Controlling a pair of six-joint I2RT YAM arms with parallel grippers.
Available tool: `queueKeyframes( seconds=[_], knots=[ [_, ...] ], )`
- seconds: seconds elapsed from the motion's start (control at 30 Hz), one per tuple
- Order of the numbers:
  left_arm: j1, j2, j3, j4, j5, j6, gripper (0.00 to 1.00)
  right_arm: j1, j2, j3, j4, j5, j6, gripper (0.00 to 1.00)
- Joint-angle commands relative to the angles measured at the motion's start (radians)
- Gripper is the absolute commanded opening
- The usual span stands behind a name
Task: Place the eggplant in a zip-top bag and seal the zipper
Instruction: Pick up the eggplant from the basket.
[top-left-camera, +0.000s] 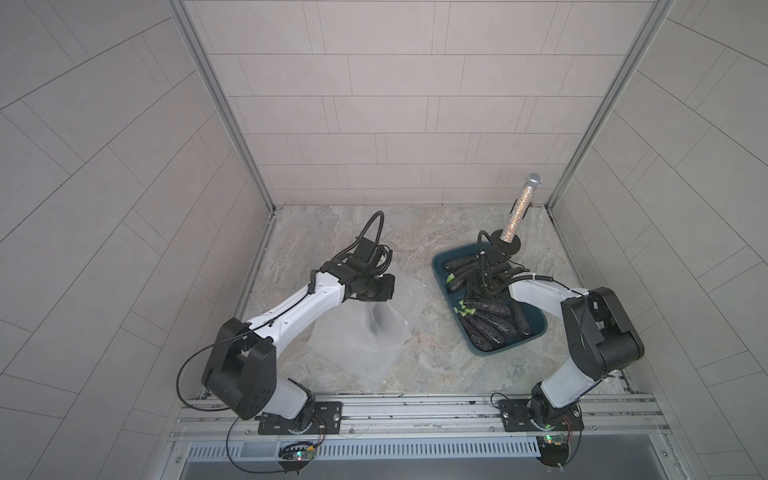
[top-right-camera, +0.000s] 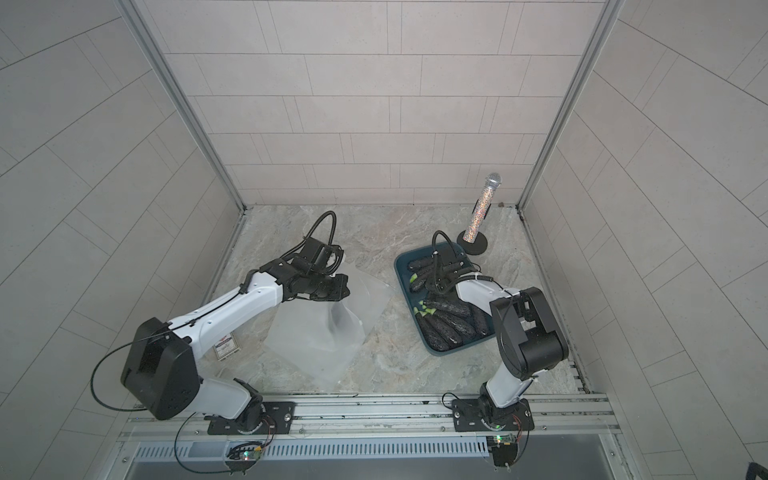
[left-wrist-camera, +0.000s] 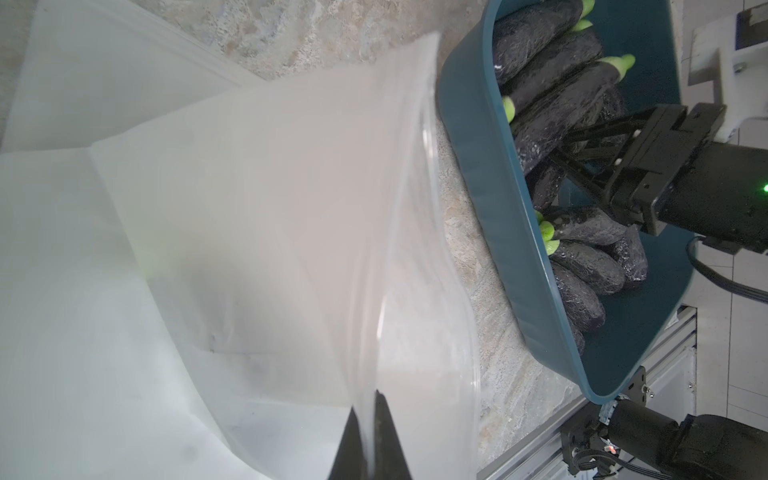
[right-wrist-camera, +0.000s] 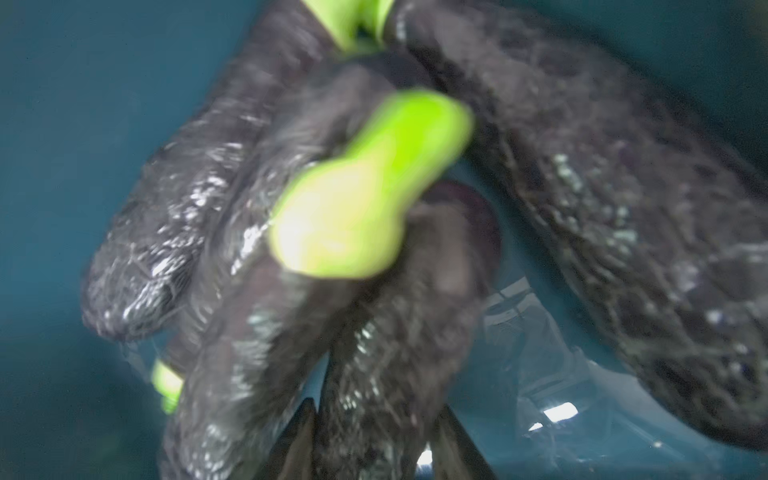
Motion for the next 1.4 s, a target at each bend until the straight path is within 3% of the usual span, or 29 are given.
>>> queueKeyframes(
  seconds=[0.0,0.43,0.9,1.37],
  knots=[
    [-0.005,0.011,0.025,-0.014,-0.008,0.019,0.0,-0.01,-0.009,-0.032,0.004,0.021,0.033,0.38],
    [-0.005,0.02,0.024,-0.008,-0.01,0.016,0.0,-0.015,-0.168,-0.05,0.022,0.035,0.005,0.31],
    [-0.004,0.02,0.027,-0.005,0.005,0.001,0.0,-0.004,-0.339,-0.052,0.005,0.053,-0.04,0.31],
    [-0.004,0.053,0.08,-0.033,0.013,0.026,0.0,0.13,-0.461,-0.1,0.13,-0.003,-0.155,0.27]
  ],
)
